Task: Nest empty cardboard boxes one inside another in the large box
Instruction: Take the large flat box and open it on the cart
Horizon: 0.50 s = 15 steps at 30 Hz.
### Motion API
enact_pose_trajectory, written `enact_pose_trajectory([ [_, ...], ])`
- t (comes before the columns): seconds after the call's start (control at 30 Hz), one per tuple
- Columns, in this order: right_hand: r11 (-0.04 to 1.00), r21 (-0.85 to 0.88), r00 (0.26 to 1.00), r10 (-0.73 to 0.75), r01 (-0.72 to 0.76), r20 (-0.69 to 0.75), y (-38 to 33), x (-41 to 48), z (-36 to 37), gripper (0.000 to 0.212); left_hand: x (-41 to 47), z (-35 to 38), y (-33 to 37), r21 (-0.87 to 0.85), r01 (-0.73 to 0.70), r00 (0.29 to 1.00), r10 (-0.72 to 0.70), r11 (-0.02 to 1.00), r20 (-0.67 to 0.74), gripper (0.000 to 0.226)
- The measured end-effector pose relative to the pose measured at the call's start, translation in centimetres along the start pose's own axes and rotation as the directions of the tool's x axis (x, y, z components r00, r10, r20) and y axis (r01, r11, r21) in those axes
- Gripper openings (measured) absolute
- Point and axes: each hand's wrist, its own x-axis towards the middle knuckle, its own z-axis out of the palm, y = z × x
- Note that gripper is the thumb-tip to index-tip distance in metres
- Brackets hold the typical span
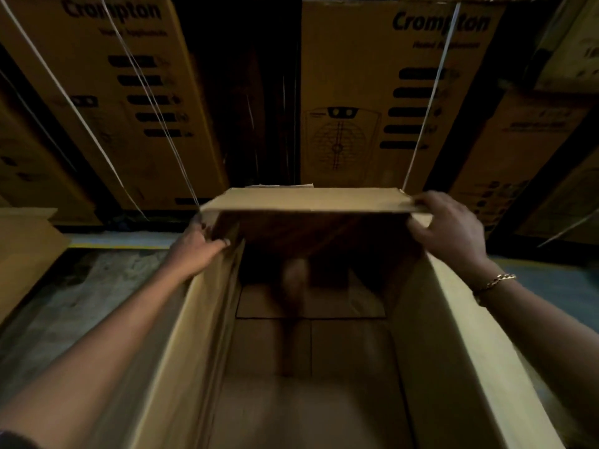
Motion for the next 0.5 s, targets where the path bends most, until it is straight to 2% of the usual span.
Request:
enact_pose_trajectory([
  [0.07,0.972,0.211,0.988,0.124,-0.102,-0.090,-0.1,2.6,-1.1,0.044,1.7,-0.2,0.5,-0.050,0.001,1.000,-0.002,0.999,-0.028,0.092],
  [0.13,0.894,0.389,0.959,0.273,-0.224,-0.074,-0.3,5.7,-1.5,0.053,3.3,-0.2,1.3,-0.005,-0.034,0.999,0.034,0.999,-0.004,0.094],
  [0.2,0.817,0.478,0.926,0.377,-0.324,-0.017,-0.7,8.1,-1.2,0.060,4.3,0.0,1.9,0.107,-0.069,0.997,0.064,0.992,0.050,0.098],
  [0.27,0.796,0.460,0.899,0.438,-0.393,0.012,-1.1,10.1,0.0,0.058,5.4,0.7,2.4,0.197,-0.115,0.991,0.098,0.974,0.095,0.100],
  [0.37,0.845,0.367,0.905,0.425,-0.389,-0.019,-1.7,12.1,2.4,0.049,6.6,1.4,3.3,0.340,-0.162,0.985,0.130,0.926,0.114,0.101],
  [0.43,0.919,0.233,0.945,0.328,-0.317,-0.007,-1.8,12.9,4.3,0.047,7.6,1.7,3.5,0.456,-0.140,0.990,0.119,0.879,0.075,0.098],
  [0.5,0.981,0.054,0.980,0.179,-0.184,0.089,-1.3,12.9,6.5,0.055,8.6,1.8,3.9,0.542,-0.136,0.989,0.141,0.829,0.033,0.091],
])
